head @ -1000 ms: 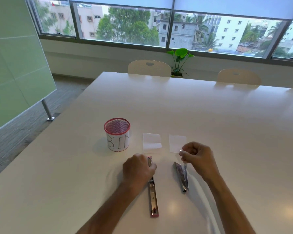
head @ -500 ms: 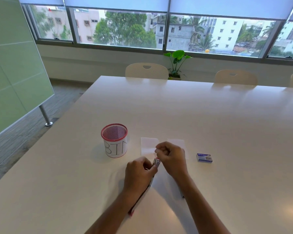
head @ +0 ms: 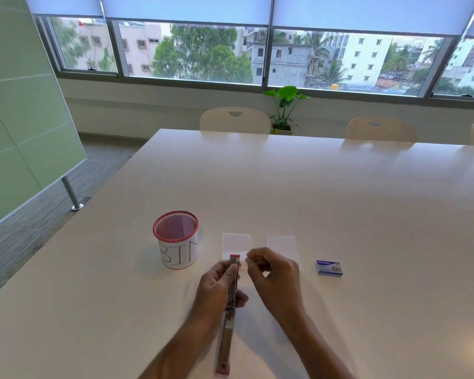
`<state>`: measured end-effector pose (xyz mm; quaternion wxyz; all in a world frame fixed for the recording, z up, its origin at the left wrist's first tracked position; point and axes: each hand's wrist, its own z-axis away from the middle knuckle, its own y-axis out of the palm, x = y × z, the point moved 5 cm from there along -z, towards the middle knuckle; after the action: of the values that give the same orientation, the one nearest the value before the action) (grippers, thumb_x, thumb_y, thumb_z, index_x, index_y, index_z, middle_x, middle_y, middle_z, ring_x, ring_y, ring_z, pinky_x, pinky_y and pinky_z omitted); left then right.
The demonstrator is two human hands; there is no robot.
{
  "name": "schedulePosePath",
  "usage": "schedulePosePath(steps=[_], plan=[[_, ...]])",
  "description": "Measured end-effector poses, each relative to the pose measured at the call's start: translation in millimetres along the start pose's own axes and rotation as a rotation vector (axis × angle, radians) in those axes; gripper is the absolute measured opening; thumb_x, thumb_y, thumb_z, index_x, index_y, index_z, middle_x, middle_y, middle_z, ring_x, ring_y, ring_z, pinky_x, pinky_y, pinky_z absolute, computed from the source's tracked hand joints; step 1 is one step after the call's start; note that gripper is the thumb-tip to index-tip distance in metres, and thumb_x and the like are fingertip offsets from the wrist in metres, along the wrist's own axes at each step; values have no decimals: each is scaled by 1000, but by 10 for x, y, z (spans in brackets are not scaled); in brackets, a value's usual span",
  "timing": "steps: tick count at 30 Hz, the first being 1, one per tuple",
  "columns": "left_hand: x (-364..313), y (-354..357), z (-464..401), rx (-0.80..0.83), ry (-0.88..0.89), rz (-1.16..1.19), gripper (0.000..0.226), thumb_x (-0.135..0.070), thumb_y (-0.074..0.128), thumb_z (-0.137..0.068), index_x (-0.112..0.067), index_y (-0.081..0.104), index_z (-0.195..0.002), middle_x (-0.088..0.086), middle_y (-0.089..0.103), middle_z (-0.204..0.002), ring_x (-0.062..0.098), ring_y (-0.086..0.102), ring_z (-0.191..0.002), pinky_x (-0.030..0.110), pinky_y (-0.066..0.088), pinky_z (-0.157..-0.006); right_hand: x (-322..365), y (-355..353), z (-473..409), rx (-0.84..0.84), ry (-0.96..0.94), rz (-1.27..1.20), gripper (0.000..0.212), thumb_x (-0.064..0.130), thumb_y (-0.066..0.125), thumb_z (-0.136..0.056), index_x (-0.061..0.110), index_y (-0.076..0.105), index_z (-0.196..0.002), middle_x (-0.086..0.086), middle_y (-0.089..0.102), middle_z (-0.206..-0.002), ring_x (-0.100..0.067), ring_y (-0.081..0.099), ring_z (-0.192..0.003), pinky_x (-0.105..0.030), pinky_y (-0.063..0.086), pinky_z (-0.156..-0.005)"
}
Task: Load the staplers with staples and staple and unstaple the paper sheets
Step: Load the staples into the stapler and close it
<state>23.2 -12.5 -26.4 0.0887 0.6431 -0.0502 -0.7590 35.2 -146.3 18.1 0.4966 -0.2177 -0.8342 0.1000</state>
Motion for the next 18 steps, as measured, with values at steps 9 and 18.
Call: schedulePosePath(steps=[9, 18], plan=[[-53, 53, 27, 62, 3, -23, 31, -34, 45, -97, -9, 64, -95, 14, 62, -64, 17, 46, -39, 22, 36, -40, -18, 22, 8, -29, 133, -191, 24, 2, 74, -75, 26, 71, -74, 9, 71, -74, -9, 70, -65, -21, 55, -60], [-42, 32, 28, 87, -67, -6, 28, -14, 41, -99, -1, 62, -87, 13, 60, -62, 15, 44, -40, 20, 35, -38, -31, 67, 12, 30, 140, -164, 22, 10, 77, -73, 31, 70, -75, 10, 71, -70, -13, 69, -65, -21, 54, -60]])
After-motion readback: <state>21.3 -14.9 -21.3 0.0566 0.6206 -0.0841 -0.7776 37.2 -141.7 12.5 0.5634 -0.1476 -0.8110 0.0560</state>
